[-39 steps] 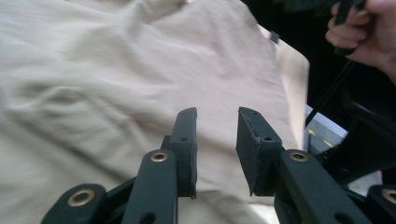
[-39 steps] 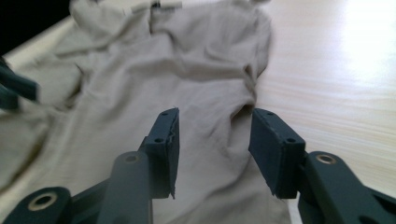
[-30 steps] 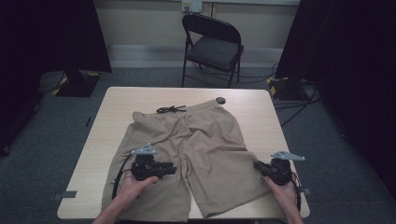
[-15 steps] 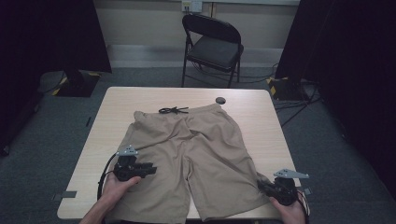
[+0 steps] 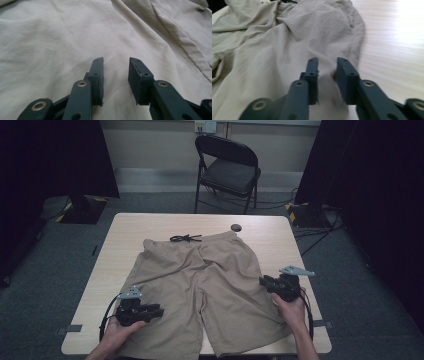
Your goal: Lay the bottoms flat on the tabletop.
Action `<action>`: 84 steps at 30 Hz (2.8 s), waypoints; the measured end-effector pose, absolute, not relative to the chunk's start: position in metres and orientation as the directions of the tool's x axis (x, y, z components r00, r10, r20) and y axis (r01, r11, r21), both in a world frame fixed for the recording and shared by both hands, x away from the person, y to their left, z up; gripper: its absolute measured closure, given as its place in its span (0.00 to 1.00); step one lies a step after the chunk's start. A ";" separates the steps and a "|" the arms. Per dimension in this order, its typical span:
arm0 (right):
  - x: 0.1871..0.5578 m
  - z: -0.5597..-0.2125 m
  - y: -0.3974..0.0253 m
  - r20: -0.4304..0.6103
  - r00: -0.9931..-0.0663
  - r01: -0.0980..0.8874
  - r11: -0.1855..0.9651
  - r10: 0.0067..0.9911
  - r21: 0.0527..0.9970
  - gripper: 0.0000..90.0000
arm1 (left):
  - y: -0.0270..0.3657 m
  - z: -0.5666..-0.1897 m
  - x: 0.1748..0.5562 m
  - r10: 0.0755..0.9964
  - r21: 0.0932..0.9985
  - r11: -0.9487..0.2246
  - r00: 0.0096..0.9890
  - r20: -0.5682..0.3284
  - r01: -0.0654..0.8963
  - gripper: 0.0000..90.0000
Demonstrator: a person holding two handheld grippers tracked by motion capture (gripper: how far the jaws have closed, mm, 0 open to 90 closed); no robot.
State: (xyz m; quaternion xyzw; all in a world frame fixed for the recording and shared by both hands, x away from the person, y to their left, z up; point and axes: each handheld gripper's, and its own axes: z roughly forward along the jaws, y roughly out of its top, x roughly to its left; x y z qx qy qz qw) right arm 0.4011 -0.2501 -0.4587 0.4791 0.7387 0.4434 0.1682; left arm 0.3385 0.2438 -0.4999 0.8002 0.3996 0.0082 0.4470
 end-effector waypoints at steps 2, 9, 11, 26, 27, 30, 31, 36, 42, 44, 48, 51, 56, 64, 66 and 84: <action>0.416 -0.466 -0.243 0.176 -0.482 0.579 0.161 0.858 0.799 0.88 | 0.245 -0.497 0.340 0.641 0.704 -0.299 0.682 -0.353 0.645 0.70; 0.433 -0.494 -0.236 0.148 -0.465 0.640 0.216 0.873 0.737 0.89 | 0.278 -0.467 0.360 0.684 0.762 -0.178 0.635 -0.358 0.622 0.67; 0.431 -0.494 -0.236 0.125 -0.467 0.630 0.230 0.875 0.742 0.88 | 0.287 -0.463 0.373 0.712 0.759 -0.165 0.609 -0.350 0.630 0.68; 0.380 -0.493 -0.262 0.079 -0.447 0.629 0.251 0.891 0.736 0.87 | 0.297 -0.493 0.423 0.813 0.701 -0.123 0.477 -0.335 0.703 0.63; 0.375 -0.492 -0.263 0.094 -0.449 0.634 0.243 0.888 0.735 0.87 | 0.295 -0.495 0.422 0.813 0.701 -0.124 0.477 -0.335 0.703 0.63; 0.365 -0.491 -0.261 0.097 -0.463 0.638 0.255 0.881 0.727 0.80 | 0.290 -0.494 0.412 0.809 0.716 -0.174 0.513 -0.287 0.676 0.63; 0.365 -0.490 -0.260 0.100 -0.469 0.638 0.258 0.877 0.726 0.77 | 0.288 -0.494 0.406 0.805 0.723 -0.205 0.533 -0.258 0.660 0.62; 0.381 -0.477 -0.260 0.118 -0.461 0.605 0.214 0.879 0.767 0.68 | 0.289 -0.491 0.389 0.780 0.705 -0.267 0.576 -0.243 0.658 0.62; 0.420 -0.465 -0.244 0.131 -0.459 0.585 0.188 0.879 0.789 0.67 | 0.289 -0.489 0.403 0.776 0.722 -0.191 0.553 -0.303 0.665 0.62; 0.433 -0.469 -0.233 0.112 -0.464 0.582 0.208 0.879 0.786 0.65 | 0.286 -0.488 0.416 0.787 0.737 -0.160 0.535 -0.306 0.656 0.62; 0.451 -0.480 -0.219 0.110 -0.443 0.609 0.209 0.890 0.765 0.58 | 0.279 -0.486 0.443 0.819 0.724 -0.142 0.491 -0.297 0.675 0.62; 0.458 -0.492 -0.216 0.096 -0.424 0.633 0.219 0.901 0.743 0.50 | 0.278 -0.492 0.457 0.842 0.709 -0.162 0.471 -0.264 0.686 0.63; 0.464 -0.497 -0.215 0.025 -0.416 0.596 0.252 0.909 0.762 0.47 | 0.286 -0.497 0.470 0.859 0.738 -0.106 0.435 -0.269 0.666 0.70; 0.498 -0.496 -0.203 -0.003 -0.349 0.622 0.235 0.937 0.747 0.41 | 0.285 -0.498 0.495 0.889 0.750 -0.077 0.385 -0.246 0.657 0.71; 0.504 -0.497 -0.203 -0.010 -0.348 0.616 0.236 0.938 0.752 0.41 | 0.286 -0.498 0.496 0.884 0.754 -0.100 0.406 -0.233 0.649 0.68; 0.448 -0.451 -0.223 0.061 -0.402 0.583 0.204 0.914 0.786 0.24 | 0.294 -0.463 0.425 0.808 0.772 -0.212 0.552 -0.206 0.598 0.60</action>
